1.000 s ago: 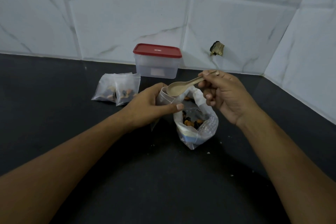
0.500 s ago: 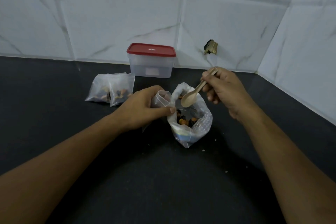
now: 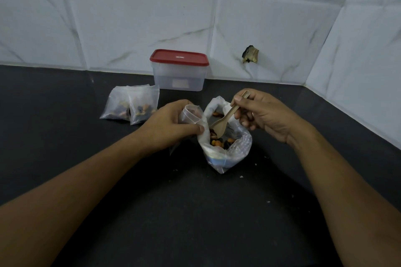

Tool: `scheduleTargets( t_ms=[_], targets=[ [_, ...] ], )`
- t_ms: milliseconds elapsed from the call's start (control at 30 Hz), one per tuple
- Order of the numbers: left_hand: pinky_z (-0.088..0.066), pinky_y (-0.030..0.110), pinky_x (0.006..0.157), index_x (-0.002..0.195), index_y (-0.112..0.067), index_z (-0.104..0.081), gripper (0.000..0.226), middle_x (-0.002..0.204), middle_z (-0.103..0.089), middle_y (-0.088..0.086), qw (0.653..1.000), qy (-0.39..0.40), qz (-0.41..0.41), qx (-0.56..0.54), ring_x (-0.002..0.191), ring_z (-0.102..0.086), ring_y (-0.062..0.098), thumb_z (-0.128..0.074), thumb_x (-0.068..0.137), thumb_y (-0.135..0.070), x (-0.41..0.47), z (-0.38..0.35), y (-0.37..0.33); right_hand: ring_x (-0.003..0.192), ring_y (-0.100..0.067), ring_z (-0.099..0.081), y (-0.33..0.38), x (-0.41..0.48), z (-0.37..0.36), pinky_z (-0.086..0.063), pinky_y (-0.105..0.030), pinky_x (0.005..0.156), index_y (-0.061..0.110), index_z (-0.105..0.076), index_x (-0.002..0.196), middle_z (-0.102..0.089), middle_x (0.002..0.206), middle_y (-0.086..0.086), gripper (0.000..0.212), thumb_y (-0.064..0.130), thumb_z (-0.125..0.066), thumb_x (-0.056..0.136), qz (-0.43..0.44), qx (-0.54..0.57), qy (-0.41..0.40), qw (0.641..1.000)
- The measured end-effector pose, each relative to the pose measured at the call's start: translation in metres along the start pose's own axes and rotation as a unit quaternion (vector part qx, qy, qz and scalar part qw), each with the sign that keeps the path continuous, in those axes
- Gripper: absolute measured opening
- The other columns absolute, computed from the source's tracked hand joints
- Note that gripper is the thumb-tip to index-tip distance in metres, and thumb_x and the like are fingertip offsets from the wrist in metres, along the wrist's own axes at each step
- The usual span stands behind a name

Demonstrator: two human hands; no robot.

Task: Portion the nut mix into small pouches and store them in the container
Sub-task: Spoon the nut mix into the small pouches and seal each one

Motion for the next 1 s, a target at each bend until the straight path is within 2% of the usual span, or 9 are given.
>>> scheduleTargets(
  t_ms=[167,467,633,800,1000],
  targets=[
    [-0.059,0.032,0.087,0.114,-0.024,-0.065,0.03,0.106,-0.074,-0.004,1.0,-0.001,0.001,0.002,0.097,-0.072,0.008,-0.077,0.088,-0.018,-0.001,-0.001,-0.001,0.058,-0.013,-0.054,-0.004,0.0,-0.003,-0.038,-0.022,0.05,0.015,-0.067,0.104,-0.069,0.079,-0.005,0.015,0.028,-0.059,0.105,-0.025,0.016,0.013,0.999],
    [-0.06,0.034,0.088,0.114,-0.024,-0.065,0.03,0.106,-0.075,-0.003,1.0,-0.007,0.007,-0.013,0.097,-0.073,0.01,-0.077,0.088,-0.017,-0.001,-0.001,-0.003,0.054,-0.015,-0.05,-0.008,-0.001,-0.003,-0.039,-0.021,0.047,0.019,-0.07,0.084,-0.063,0.068,-0.006,0.023,0.024,-0.058,0.103,-0.07,0.065,0.017,0.995],
    [-0.06,0.036,0.09,0.114,-0.025,-0.065,0.03,0.107,-0.075,-0.003,1.0,-0.009,0.005,-0.008,0.097,-0.072,0.01,-0.078,0.087,-0.02,-0.001,-0.001,-0.001,0.053,-0.012,-0.051,-0.01,0.0,-0.008,-0.04,-0.018,0.046,0.014,-0.072,0.086,-0.065,0.069,-0.007,0.023,0.023,-0.06,0.102,-0.08,0.059,0.028,0.995],
    [-0.06,0.032,0.088,0.114,-0.027,-0.065,0.03,0.107,-0.074,-0.005,1.0,-0.011,0.008,-0.006,0.097,-0.072,0.007,-0.078,0.087,-0.022,0.0,-0.001,0.0,0.048,-0.01,-0.047,-0.015,0.002,-0.008,-0.035,-0.017,0.045,0.019,-0.076,0.074,-0.065,0.066,-0.005,0.033,0.024,-0.06,0.102,-0.097,0.068,0.006,0.993],
    [-0.058,0.027,0.084,0.114,-0.026,-0.065,0.028,0.105,-0.074,-0.008,1.0,-0.01,0.007,-0.006,0.095,-0.072,0.005,-0.077,0.088,-0.023,-0.001,-0.002,-0.001,0.046,-0.009,-0.047,-0.017,0.003,-0.008,-0.034,-0.018,0.044,0.017,-0.077,0.076,-0.066,0.066,-0.004,0.031,0.024,-0.061,0.101,-0.112,0.074,-0.011,0.991]
  ],
)
Point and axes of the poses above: each hand's wrist, its own x-axis towards the middle knuckle, its own z-axis out of the back of the hand, y = z × x, the point moved 5 cm from there along x, towards the middle knuckle
